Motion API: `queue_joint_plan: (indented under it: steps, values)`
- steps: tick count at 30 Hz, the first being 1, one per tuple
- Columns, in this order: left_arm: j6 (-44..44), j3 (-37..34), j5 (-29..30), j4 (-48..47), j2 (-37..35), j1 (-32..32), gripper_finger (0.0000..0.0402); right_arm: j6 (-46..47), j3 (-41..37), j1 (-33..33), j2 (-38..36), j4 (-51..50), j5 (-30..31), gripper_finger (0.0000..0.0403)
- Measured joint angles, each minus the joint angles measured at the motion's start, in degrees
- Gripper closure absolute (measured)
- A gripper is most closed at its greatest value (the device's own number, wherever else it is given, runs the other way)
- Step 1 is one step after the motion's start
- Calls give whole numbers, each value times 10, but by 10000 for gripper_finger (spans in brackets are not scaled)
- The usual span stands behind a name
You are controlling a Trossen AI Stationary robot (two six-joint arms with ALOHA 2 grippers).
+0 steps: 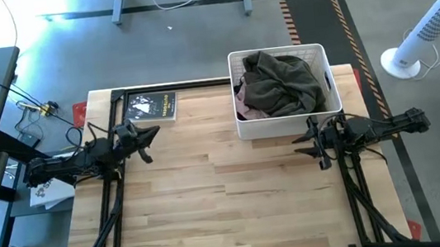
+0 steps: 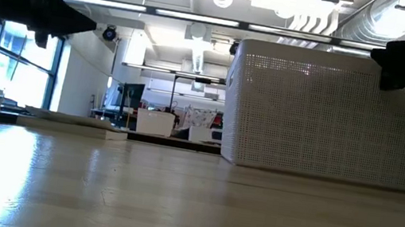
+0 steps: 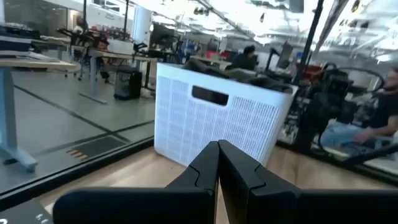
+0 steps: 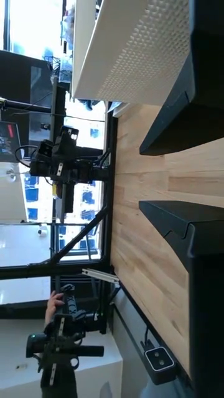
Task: Sort clothes
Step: Return to Home Position
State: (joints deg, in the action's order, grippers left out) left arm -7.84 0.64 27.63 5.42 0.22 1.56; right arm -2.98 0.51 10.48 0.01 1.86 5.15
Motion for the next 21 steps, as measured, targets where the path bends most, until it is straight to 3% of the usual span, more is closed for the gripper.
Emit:
queue_joint_plan:
  steps: [21]
  values:
    - [-10,0,-1,0,0,32,394,0,0,0,3,0,0,279]
